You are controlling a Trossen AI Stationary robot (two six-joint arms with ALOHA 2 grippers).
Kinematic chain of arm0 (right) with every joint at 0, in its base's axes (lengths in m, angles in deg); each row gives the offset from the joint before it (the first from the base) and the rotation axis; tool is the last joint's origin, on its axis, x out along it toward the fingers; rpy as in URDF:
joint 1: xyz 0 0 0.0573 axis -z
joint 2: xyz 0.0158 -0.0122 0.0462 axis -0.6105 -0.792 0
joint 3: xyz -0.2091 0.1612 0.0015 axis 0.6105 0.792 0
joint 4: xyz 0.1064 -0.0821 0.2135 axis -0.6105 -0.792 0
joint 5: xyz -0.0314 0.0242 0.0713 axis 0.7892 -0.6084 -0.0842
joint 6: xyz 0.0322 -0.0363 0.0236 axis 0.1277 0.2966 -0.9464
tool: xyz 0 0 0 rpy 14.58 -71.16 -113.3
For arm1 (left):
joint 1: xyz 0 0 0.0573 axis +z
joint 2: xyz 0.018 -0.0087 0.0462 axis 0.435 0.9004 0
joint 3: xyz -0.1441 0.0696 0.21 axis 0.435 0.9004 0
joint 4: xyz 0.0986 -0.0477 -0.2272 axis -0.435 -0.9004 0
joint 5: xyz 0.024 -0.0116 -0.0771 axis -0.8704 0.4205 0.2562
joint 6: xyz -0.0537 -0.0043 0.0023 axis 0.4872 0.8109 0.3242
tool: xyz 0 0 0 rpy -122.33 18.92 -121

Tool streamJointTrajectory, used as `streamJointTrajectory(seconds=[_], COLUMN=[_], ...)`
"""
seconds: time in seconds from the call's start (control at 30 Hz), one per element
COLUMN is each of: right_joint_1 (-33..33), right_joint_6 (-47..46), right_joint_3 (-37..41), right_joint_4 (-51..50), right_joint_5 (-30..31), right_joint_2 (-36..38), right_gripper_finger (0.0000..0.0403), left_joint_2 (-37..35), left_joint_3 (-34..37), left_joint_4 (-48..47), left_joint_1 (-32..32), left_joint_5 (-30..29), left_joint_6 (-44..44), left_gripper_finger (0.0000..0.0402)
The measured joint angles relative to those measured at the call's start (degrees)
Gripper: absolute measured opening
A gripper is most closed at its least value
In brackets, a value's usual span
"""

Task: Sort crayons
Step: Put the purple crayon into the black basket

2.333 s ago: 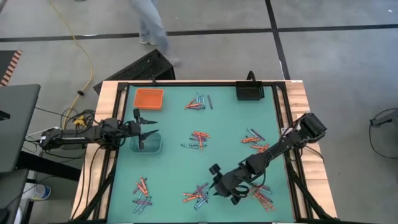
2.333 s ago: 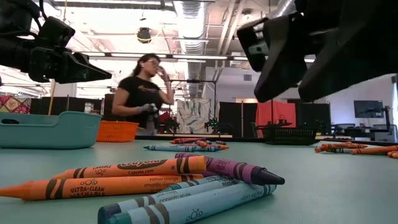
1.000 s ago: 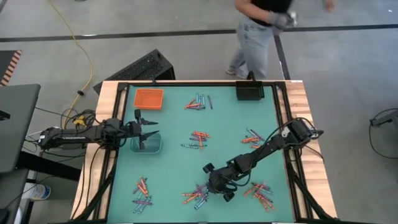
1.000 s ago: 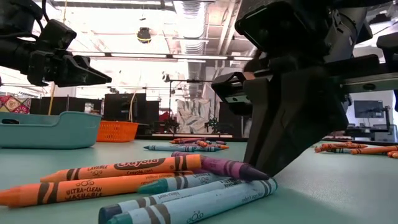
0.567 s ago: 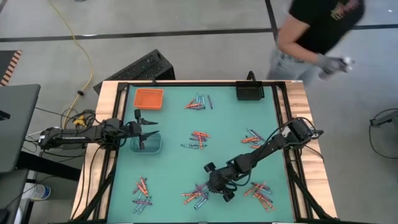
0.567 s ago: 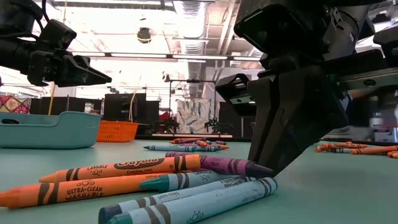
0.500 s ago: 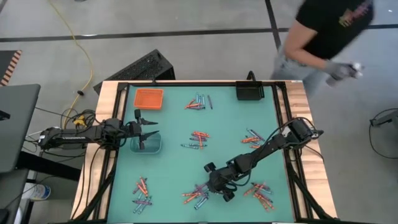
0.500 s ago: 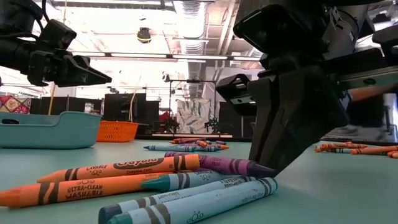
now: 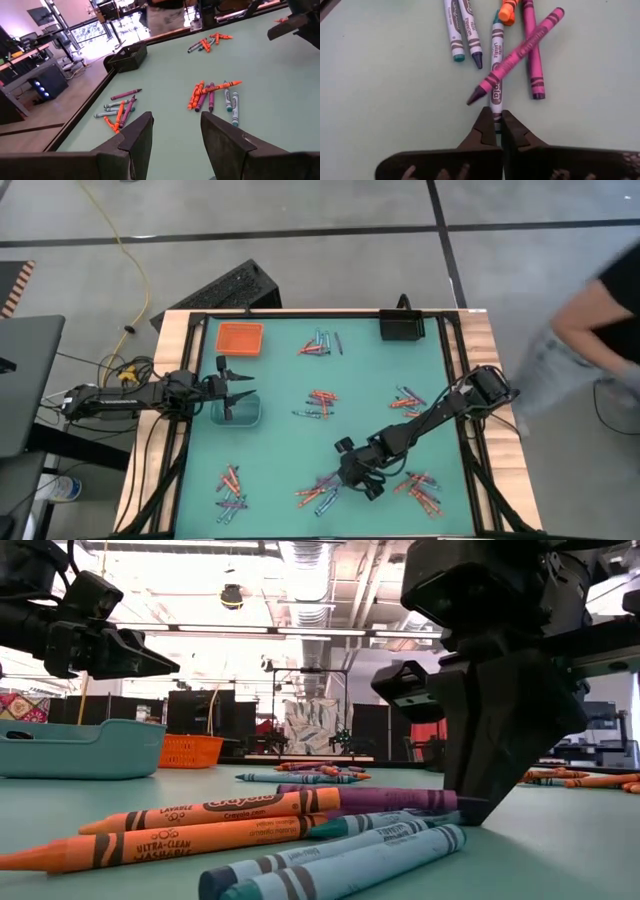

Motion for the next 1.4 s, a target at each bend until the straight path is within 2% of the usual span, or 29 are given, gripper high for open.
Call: streamJointTrajectory(seconds=[0.13, 0.43, 0.73, 1.03, 1.1, 1.4], right_joint_1=[0.0, 0.0, 0.2, 2.8, 3.2, 6.3], right_joint_6=[-0.8, -4.1, -7.4, -14.3, -14.4, -13.3], right_joint_3=[-0.1, -0.1, 0.2, 0.1, 0.0, -0.1], right_joint_4=[-0.6, -2.7, -4.9, -0.3, 0.5, -1.2], right_joint_5=[-0.2, -0.9, -2.1, 1.5, 1.8, 9.9], right_joint_2=[0.0, 0.2, 2.7, 3.7, 3.7, 3.0], right_gripper_finger=[0.0016, 0.0106, 0.0160, 0.0166, 0.0165, 0.0164], left_joint_2=[0.0, 0.0, 0.0, 0.0, 0.0, 0.0], left_joint_3=[0.0, 0.0, 0.0, 0.0, 0.0, 0.0], left_joint_4=[0.0, 0.0, 0.0, 0.0, 0.0, 0.0], left_joint_1=[0.0, 0.0, 0.0, 0.0, 0.0, 0.0], left_joint_5=[0.0, 0.0, 0.0, 0.0, 0.0, 0.0], left_joint_6=[0.0, 0.0, 0.0, 0.0, 0.0, 0.0], left_gripper_finger=[0.0158, 0.0158, 0.0158, 0.0158, 0.0158, 0.0158])
